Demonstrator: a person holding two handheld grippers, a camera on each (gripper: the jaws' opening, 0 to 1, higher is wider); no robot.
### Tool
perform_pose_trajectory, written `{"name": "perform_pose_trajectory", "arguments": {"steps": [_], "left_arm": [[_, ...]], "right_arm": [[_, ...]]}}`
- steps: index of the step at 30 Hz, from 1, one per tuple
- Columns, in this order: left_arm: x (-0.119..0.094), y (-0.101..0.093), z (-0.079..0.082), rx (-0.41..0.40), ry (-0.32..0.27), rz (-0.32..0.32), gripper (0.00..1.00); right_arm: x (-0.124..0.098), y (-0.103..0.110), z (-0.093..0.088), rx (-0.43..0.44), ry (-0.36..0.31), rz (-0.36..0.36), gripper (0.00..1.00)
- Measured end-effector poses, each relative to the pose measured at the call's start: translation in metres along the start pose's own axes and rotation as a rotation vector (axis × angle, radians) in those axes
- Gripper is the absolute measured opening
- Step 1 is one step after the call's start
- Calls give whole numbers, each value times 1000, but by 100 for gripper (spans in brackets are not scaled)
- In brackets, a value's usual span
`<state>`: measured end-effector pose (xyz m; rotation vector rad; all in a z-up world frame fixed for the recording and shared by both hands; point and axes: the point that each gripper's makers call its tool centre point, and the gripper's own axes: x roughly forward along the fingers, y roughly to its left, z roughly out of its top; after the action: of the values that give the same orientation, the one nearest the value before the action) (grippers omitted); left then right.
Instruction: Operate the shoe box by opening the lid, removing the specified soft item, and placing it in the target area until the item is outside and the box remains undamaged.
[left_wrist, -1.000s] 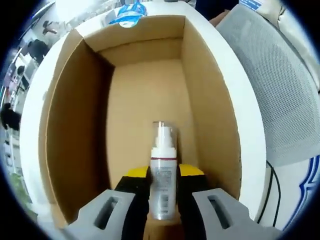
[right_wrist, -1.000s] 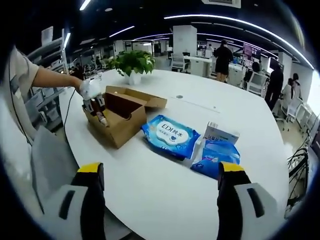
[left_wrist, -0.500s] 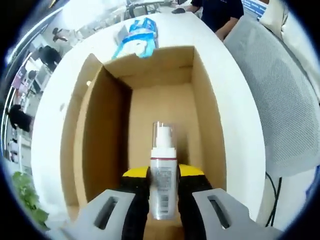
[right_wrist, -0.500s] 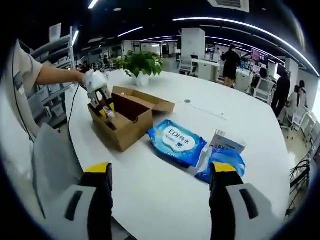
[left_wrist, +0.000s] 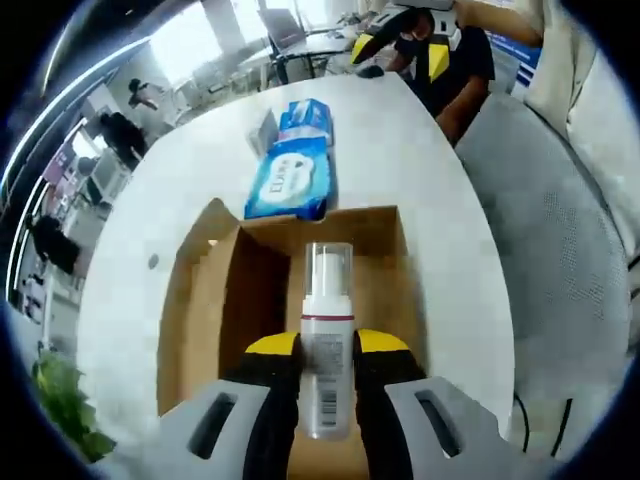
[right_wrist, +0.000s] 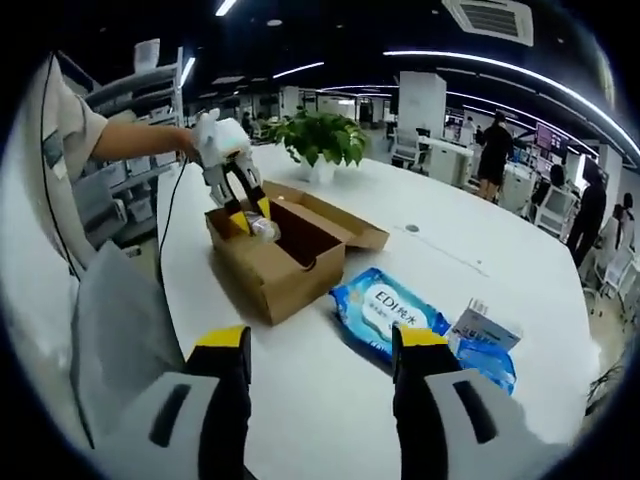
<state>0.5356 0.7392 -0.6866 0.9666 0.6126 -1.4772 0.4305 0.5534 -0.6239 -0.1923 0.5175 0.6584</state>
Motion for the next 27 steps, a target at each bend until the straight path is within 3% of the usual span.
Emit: {"name": "perform_pose_trajectory", "arguments": {"steps": [11, 22, 27], "left_arm": [[-7, -15, 51, 35, -121, -23, 18], [-11, -29, 86, 70, -208, -46, 18], [-9, -38, 95, 107, -217, -65, 18]], "right_arm": [[16, 27, 19, -45, -46, 89, 39], [26, 46, 36, -117, -87, 167, 32], [30, 52, 44, -147, -101, 188, 30]]}}
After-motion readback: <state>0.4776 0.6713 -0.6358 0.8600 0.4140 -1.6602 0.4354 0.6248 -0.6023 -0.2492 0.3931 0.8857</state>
